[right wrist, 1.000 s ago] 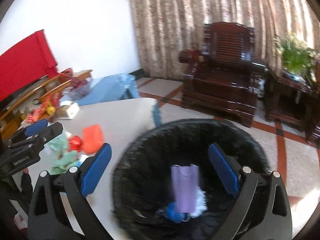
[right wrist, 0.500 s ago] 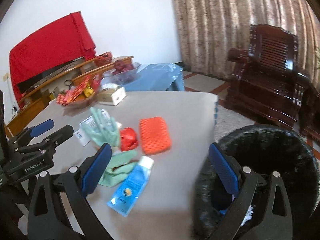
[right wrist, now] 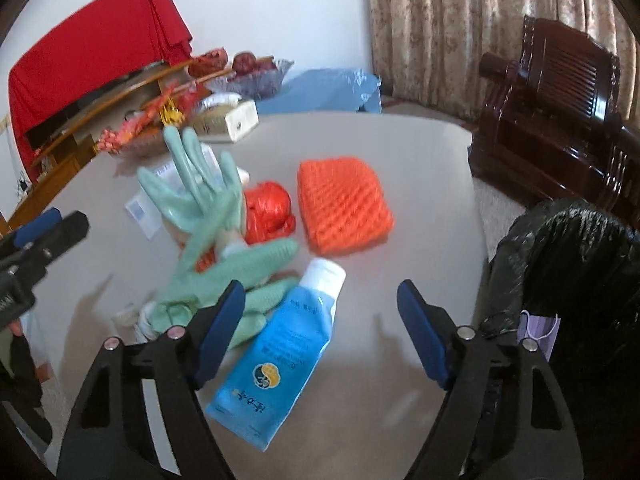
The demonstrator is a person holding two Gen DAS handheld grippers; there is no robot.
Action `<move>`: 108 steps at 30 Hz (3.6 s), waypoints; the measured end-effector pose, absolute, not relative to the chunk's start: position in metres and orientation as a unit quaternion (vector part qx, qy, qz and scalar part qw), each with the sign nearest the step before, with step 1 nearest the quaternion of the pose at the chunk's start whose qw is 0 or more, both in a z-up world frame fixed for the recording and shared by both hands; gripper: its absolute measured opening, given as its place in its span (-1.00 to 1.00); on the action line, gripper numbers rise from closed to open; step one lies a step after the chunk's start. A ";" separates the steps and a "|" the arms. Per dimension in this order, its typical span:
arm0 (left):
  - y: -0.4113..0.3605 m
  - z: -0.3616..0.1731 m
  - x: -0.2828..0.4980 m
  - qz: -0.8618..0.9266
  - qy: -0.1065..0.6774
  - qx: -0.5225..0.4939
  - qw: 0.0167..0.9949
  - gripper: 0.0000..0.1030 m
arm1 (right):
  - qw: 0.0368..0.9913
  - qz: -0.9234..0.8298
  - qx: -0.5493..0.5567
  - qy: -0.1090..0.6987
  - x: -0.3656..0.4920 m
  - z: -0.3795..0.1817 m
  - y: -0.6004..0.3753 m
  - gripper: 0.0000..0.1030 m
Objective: Collect trash
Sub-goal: 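Grasp the blue tube with the right tool while the left tool grasps the green glove, then lift the green glove and blue tube and carry both toward the bin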
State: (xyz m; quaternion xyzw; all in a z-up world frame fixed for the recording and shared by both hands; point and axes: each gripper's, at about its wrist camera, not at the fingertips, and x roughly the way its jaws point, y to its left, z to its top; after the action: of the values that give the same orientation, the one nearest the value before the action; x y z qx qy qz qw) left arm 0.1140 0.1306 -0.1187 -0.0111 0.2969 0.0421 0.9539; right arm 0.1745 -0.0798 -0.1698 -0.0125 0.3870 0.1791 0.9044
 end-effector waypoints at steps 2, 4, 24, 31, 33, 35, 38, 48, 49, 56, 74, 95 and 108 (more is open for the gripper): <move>0.134 -0.122 0.116 0.042 0.299 -0.012 0.953 0.63 | 0.902 0.178 -0.015 0.393 0.178 -0.175 -0.078 0.43; 0.134 -0.124 0.117 0.041 0.301 -0.011 0.953 0.63 | 0.900 0.177 -0.017 0.398 0.182 -0.178 -0.076 0.41; 0.130 -0.137 0.128 0.030 0.316 -0.013 0.948 0.63 | 0.877 0.205 -0.054 0.431 0.194 -0.199 -0.059 -0.38; 0.125 -0.142 0.128 0.022 0.322 -0.014 0.946 0.63 | 0.881 0.201 -0.043 0.427 0.190 -0.187 -0.073 -0.55; 0.122 -0.142 0.128 0.020 0.323 -0.013 0.946 0.63 | 0.879 0.198 -0.039 0.431 0.193 -0.188 -0.075 -0.56; 0.120 -0.143 0.127 0.019 0.323 -0.014 0.946 0.63 | 0.876 0.197 -0.032 0.438 0.197 -0.191 -0.075 -0.55; 0.119 -0.144 0.126 0.018 0.324 -0.015 0.946 0.63 | 0.872 0.196 -0.036 0.448 0.200 -0.196 -0.072 -0.43; 0.106 -0.147 0.127 0.000 0.331 -0.011 0.944 0.63 | 0.875 0.200 -0.019 0.441 0.198 -0.189 -0.076 -0.55; 0.103 -0.149 0.128 -0.004 0.333 -0.011 0.943 0.63 | 0.877 0.201 -0.021 0.436 0.196 -0.186 -0.078 -0.56; 0.079 -0.163 0.136 -0.025 0.353 0.009 0.935 0.60 | 0.882 0.202 -0.022 0.424 0.193 -0.171 -0.087 -0.58; 0.068 -0.151 0.128 -0.056 0.365 -0.005 0.929 -0.65 | 0.895 0.212 0.000 0.393 0.175 -0.140 -0.107 -0.59; 0.057 -0.098 0.123 -0.039 0.304 -0.003 0.952 -0.65 | 0.919 0.208 0.011 0.334 0.145 -0.085 -0.139 -0.59; 0.020 -0.069 0.124 -0.076 0.273 0.003 0.959 -0.65 | 0.940 0.178 0.018 0.291 0.126 -0.052 -0.178 -0.59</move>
State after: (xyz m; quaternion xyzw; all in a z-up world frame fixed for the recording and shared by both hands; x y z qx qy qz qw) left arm 0.1241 0.0205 -0.0691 0.0029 0.2731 -0.0762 0.9590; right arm 0.1258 -0.1781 -0.0519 0.0178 0.2911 0.1782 0.9398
